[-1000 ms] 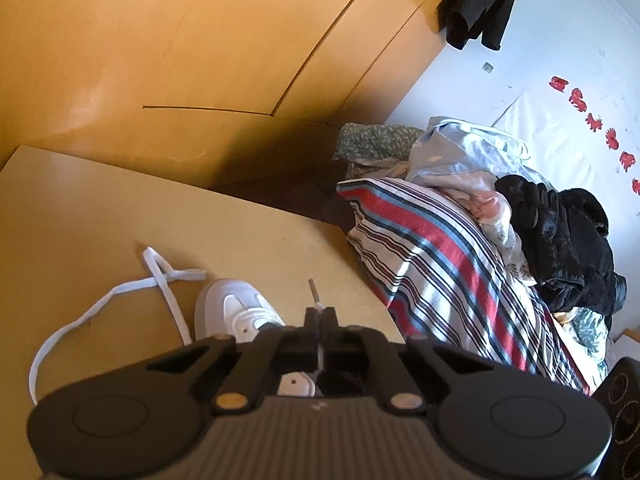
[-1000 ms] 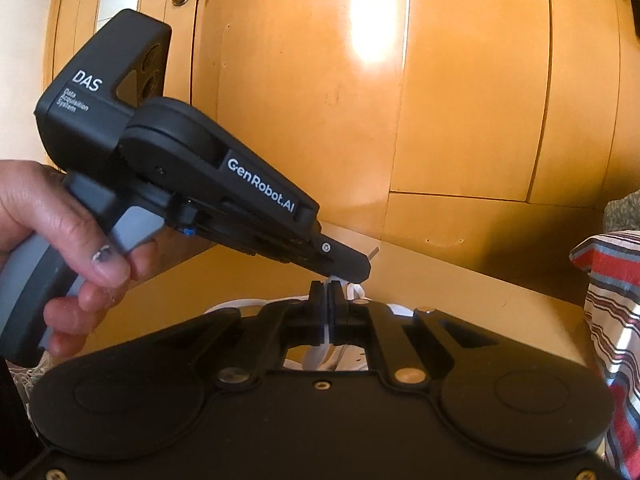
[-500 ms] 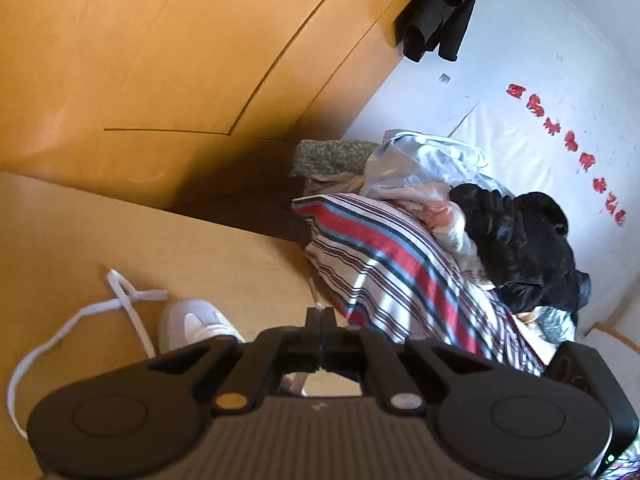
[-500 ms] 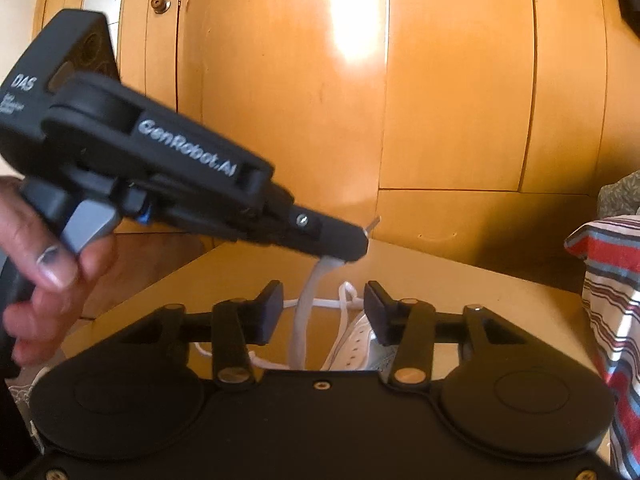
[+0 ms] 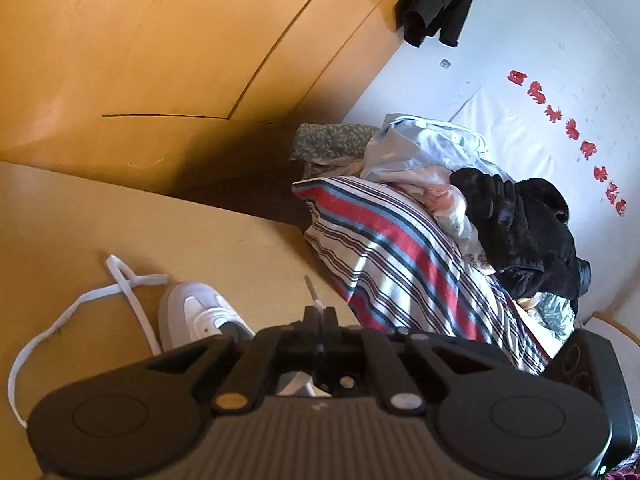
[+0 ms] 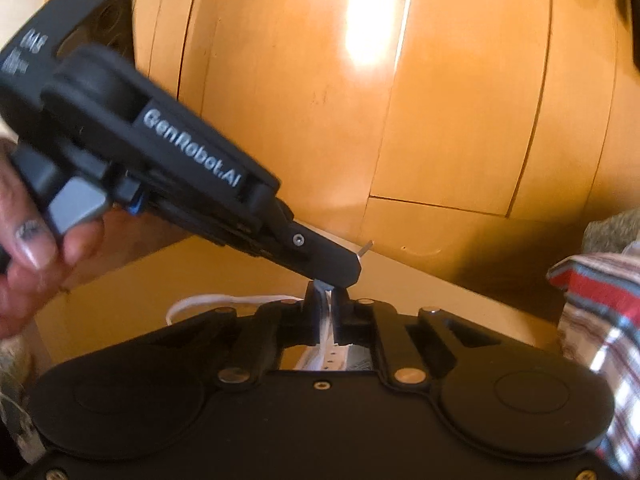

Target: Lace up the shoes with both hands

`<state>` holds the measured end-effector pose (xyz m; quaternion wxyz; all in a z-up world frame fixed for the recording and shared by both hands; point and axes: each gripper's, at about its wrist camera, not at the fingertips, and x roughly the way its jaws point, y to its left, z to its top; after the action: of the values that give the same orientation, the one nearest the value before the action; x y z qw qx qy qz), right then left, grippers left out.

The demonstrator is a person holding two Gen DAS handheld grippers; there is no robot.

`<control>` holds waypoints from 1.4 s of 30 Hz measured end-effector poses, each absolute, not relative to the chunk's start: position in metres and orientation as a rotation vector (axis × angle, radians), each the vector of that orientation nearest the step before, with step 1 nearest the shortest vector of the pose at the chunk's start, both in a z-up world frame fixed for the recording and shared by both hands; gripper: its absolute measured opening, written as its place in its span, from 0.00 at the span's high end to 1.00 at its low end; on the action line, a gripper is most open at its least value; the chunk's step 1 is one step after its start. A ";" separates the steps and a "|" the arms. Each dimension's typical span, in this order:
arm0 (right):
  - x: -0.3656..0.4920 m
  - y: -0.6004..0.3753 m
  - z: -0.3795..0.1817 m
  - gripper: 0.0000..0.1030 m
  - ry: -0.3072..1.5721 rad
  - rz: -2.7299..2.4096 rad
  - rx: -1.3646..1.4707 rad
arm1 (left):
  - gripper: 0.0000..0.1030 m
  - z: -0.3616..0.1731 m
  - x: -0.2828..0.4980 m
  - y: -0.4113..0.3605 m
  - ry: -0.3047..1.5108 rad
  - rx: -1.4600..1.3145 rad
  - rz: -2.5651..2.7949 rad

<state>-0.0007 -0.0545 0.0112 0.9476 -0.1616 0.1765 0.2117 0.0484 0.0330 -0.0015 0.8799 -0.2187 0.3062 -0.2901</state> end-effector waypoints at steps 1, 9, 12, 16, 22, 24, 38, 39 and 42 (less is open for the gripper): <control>-0.002 -0.052 0.011 0.93 0.353 0.429 -0.351 | 0.97 -0.002 0.049 0.033 0.641 -0.455 -0.606; -0.006 -0.035 0.006 0.93 0.322 0.427 -0.469 | 0.88 -0.006 0.050 0.041 0.663 -0.499 -0.630; -0.005 -0.033 0.004 0.93 0.315 0.431 -0.484 | 0.91 -0.007 0.050 0.042 0.667 -0.493 -0.633; 0.000 -0.034 0.007 0.94 0.329 0.428 -0.429 | 0.92 -0.005 0.049 0.039 0.668 -0.471 -0.621; 0.016 -0.043 0.013 0.94 0.398 0.414 -0.216 | 0.71 -0.005 0.047 0.039 0.656 -0.467 -0.571; 0.018 -0.043 0.015 0.94 0.404 0.406 -0.188 | 0.71 -0.005 0.047 0.039 0.654 -0.467 -0.570; 0.006 -0.048 0.009 0.94 0.433 0.364 -0.111 | 0.98 -0.004 0.046 0.032 0.619 -0.461 -0.539; 0.007 -0.047 0.008 0.94 0.430 0.366 -0.117 | 0.98 -0.004 0.047 0.032 0.619 -0.461 -0.537; 0.016 -0.046 0.001 0.94 0.426 0.369 -0.124 | 0.98 -0.004 0.048 0.032 0.621 -0.460 -0.537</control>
<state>0.0164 -0.0459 0.0010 0.9587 -0.0612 0.2100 0.1817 0.0478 0.0319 -0.0042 0.8914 -0.2215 0.2992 -0.2586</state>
